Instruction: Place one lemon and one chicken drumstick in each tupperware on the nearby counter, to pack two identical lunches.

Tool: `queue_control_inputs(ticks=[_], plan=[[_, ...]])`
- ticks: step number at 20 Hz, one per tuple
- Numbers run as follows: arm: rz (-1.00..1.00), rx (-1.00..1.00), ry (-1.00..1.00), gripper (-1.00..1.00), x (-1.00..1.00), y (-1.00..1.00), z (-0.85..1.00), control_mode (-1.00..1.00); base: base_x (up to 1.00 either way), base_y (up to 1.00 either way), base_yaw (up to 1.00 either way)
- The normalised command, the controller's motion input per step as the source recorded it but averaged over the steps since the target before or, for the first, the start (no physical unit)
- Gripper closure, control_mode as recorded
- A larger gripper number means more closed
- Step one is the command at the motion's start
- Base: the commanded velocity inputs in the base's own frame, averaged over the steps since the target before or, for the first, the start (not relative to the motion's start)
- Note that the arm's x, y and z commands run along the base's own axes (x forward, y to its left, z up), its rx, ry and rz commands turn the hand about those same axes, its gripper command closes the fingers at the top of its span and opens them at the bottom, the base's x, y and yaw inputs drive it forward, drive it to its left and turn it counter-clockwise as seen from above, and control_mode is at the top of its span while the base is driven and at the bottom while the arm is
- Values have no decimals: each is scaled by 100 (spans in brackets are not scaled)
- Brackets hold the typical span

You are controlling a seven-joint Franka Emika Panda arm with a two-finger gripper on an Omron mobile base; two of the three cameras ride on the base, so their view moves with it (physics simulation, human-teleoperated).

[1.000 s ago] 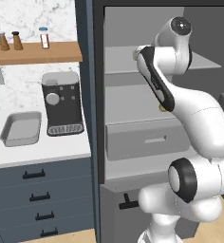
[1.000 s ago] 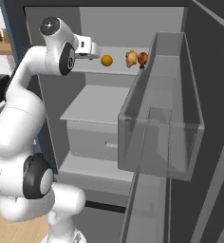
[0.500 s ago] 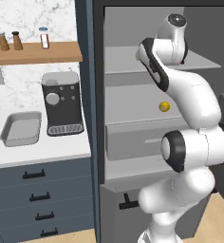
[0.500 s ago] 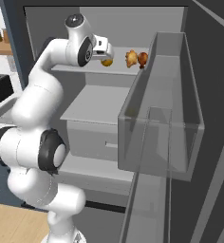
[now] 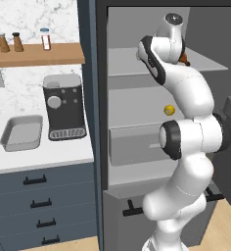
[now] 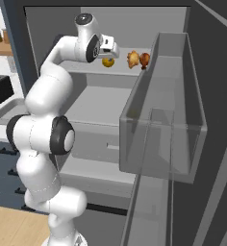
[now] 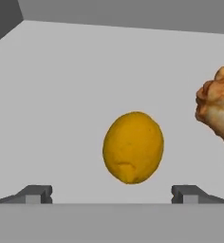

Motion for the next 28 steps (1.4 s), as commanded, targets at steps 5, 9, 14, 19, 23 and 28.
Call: queue_control_inputs(ticks=[5, 9, 14, 19, 23, 28], plan=[[0, 0, 0, -100, 20, -21, 0, -100, 0, 0, 0], [0, 0, 0, -100, 39, -1, -5, -100, 0, 0, 0], [0, 0, 0, -100, 18, 0, -15, -100, 0, 0, 0], [0, 0, 0, -100, 0, 0, -18, -100, 0, 0, 0], [0, 0, 0, -100, 0, 0, -11, -100, 0, 0, 0], [0, 0, 0, -100, 0, 0, -8, -100, 0, 0, 0]])
